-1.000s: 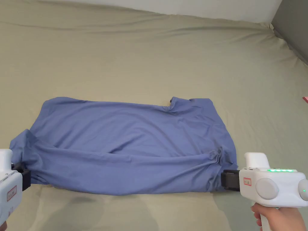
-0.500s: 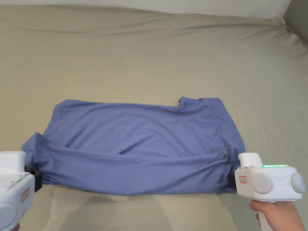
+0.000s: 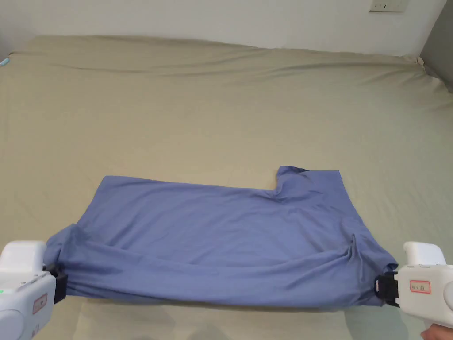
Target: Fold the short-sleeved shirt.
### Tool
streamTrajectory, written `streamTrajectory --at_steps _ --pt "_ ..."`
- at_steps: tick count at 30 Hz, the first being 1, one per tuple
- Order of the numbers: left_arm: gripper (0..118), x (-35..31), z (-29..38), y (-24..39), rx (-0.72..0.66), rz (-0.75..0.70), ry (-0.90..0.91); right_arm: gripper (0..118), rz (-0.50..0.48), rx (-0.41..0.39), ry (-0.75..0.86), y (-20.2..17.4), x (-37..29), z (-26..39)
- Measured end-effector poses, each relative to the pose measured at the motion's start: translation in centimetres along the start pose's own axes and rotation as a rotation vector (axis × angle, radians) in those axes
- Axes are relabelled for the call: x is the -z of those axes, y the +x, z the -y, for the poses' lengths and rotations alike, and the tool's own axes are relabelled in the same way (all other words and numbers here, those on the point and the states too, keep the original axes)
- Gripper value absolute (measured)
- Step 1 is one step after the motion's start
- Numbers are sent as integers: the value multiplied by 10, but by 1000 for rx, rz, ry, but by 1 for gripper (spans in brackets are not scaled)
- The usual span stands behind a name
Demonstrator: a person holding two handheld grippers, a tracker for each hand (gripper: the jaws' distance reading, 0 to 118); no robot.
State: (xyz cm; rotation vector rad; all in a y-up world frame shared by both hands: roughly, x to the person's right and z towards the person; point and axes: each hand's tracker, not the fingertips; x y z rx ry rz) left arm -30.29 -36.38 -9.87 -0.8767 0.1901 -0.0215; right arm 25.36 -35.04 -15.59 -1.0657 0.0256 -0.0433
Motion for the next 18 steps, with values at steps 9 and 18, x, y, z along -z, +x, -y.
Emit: streamTrajectory --at_steps 9,18 --pt "5 43 60 -5 19 34 -219 6 31 41 -172 4 49 60" --pt "84 26 38 -6 26 -58 -183 103 221 -11 11 23 20 37"
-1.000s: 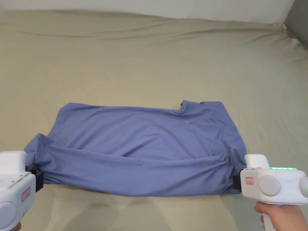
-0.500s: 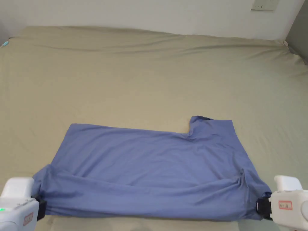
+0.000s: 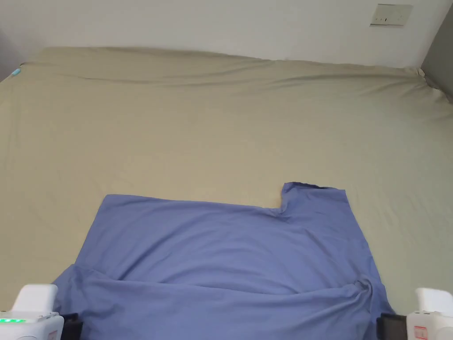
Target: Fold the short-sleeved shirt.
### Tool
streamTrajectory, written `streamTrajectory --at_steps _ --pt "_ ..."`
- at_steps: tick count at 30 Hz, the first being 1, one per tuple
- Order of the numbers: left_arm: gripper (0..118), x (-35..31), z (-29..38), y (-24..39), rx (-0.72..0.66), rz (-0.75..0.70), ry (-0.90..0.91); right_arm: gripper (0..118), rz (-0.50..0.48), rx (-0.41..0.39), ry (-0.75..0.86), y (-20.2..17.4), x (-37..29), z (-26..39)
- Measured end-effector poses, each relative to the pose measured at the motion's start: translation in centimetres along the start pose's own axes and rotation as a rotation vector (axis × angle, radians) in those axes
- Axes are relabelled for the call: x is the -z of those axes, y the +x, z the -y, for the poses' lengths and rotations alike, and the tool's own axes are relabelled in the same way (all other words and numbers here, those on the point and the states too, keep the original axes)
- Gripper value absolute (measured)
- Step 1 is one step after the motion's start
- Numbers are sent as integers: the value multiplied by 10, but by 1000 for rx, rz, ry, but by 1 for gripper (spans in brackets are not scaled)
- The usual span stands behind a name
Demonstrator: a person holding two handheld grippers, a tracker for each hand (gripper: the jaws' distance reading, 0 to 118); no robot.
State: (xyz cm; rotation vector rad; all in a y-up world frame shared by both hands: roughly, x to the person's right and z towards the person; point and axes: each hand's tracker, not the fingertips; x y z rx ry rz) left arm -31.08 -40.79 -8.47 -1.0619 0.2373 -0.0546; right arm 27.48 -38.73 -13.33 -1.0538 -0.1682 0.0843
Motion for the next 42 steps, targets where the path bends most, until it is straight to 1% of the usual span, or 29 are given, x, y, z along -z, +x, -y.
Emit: streamTrajectory --at_steps 1,2,3,5,10,12,13,14,15,16,17,18,19,20,21,23,25,29,33,36,39,42 --pt "91 -14 -6 -4 -47 24 99 103 -3 -4 60 3 -14 -10" --pt "104 -33 -10 -9 -103 65 239 103 -4 -1 110 4 -27 -21" --pt "105 -52 -16 -11 -158 130 390 103 -16 -2 177 3 -41 -31" --pt "105 -82 -38 -8 -205 124 486 103 -37 -13 312 -8 -75 -50" --pt "105 -160 -83 20 -146 102 740 106 -89 -88 650 -50 -154 -87" --pt "104 -181 -95 36 -109 91 807 106 -129 -116 745 -68 -177 -93" --pt "98 -191 -99 45 -87 86 838 105 -146 -131 785 -78 -188 -94" --pt "87 -198 -102 52 -67 78 854 101 -159 -145 817 -87 -195 -95" --pt "68 -196 -107 56 -41 63 870 94 -165 -167 844 -98 -202 -95" --pt "39 -199 -109 65 -15 52 896 81 -167 -188 858 -107 -207 -96" --pt "23 -201 -110 72 4 37 913 67 -166 -205 879 -116 -209 -95" --pt "16 -202 -112 80 18 22 919 52 -167 -216 896 -124 -211 -93" --pt "13 -201 -114 85 16 32 909 29 -175 -227 905 -132 -213 -92" --pt "7 -202 -115 89 19 44 910 12 -184 -233 909 -136 -209 -94" --pt "1 -201 -117 93 12 65 909 1 -190 -230 907 -141 -207 -94" --pt "0 -197 -119 100 3 73 908 0 -201 -236 906 -151 -203 -93" --pt "0 -192 -123 105 15 100 886 0 -199 -269 894 -160 -194 -94" --pt "0 -177 -127 112 35 101 881 0 -198 -286 875 -175 -182 -93" --pt "0 -151 -133 108 41 115 833 0 -196 -268 835 -176 -165 -102" --pt "0 -109 -138 92 21 193 713 0 -181 -258 809 -172 -149 -111" --pt "0 -51 -145 70 29 121 573 0 -161 -243 777 -164 -130 -118" --pt "2 16 -160 37 -49 139 391 0 -152 -224 720 -158 -111 -124"
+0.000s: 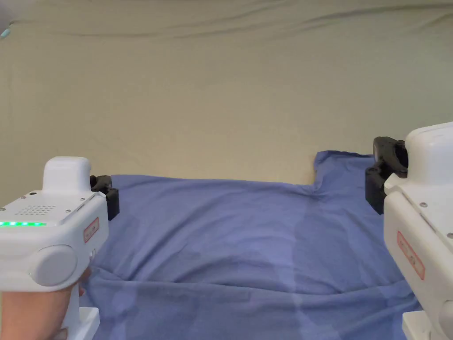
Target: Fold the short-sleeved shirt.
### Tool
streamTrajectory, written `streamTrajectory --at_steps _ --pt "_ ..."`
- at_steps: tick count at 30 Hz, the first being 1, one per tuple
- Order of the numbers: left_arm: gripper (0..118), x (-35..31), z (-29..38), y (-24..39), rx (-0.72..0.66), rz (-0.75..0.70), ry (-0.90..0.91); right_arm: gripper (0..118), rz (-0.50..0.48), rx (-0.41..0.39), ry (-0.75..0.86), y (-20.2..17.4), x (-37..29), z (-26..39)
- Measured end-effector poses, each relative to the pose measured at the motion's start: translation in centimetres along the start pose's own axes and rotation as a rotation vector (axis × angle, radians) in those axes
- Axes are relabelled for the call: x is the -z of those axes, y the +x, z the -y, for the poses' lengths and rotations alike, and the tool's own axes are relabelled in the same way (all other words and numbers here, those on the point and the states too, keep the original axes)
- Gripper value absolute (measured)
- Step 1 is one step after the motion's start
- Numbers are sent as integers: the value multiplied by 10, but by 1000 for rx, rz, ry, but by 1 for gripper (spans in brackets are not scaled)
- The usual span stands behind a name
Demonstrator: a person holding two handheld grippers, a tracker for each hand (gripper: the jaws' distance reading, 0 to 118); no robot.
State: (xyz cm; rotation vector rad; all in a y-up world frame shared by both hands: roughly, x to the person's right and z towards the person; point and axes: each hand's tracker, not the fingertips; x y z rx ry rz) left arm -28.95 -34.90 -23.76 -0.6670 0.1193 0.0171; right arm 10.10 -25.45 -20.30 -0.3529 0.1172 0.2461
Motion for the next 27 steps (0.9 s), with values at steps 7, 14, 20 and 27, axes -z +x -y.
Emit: streamTrajectory --at_steps 7,14,20,27 --pt "117 121 -13 -45 -13 -80 -110 0 63 11 -85 30 32 23" --pt "93 190 -26 -28 26 -125 -270 0 94 27 -137 50 44 35" --pt "20 174 -19 -3 12 20 -242 0 97 24 -156 54 49 41" --pt "2 128 -28 14 123 -71 -130 0 90 69 -167 72 62 37"
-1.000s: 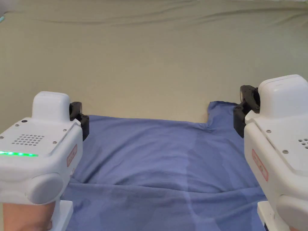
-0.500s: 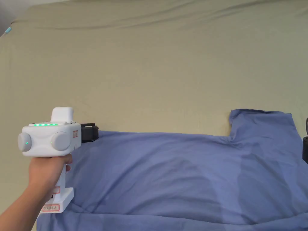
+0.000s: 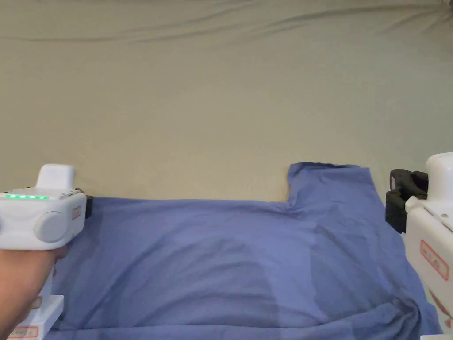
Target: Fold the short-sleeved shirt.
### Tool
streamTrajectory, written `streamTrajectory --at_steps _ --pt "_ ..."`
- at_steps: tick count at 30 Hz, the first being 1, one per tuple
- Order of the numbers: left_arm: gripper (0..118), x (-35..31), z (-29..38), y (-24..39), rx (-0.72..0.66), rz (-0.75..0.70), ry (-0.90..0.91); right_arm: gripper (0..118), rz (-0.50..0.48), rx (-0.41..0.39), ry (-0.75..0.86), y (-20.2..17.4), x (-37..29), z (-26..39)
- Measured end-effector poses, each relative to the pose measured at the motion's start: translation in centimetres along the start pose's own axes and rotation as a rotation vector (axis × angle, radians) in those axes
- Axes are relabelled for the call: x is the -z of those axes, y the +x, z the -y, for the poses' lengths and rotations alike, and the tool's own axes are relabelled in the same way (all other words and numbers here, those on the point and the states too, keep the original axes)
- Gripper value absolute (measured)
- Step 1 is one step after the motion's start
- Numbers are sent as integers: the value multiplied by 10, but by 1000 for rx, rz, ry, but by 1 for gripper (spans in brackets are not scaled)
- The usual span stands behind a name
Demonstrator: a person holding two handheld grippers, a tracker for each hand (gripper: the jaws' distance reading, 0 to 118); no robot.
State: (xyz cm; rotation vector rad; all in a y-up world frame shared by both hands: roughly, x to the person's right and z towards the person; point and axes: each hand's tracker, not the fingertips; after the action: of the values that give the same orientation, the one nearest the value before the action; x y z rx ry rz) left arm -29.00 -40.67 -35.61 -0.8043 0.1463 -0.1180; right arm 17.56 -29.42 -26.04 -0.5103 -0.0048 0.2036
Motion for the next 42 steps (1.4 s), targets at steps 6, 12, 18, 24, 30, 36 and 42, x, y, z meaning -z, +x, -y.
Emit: streamTrajectory --at_steps 6,12,18,24,30,36,42 --pt "2 -76 -11 -1 79 8 181 0 -35 61 -132 36 48 0" --pt "2 -117 0 6 119 0 206 116 -77 90 -445 63 138 35" --pt "2 -115 23 7 156 -34 172 110 -5 80 -640 71 193 74" --pt "2 -107 36 3 133 -42 129 85 -40 129 -658 60 182 77" --pt "2 -109 40 -2 97 -46 109 0 -92 -1 -593 37 167 66" --pt "2 -137 28 -15 65 -39 130 0 -145 61 -507 60 116 21" --pt "2 -182 34 -31 58 -29 150 0 -202 87 -485 82 50 -8"
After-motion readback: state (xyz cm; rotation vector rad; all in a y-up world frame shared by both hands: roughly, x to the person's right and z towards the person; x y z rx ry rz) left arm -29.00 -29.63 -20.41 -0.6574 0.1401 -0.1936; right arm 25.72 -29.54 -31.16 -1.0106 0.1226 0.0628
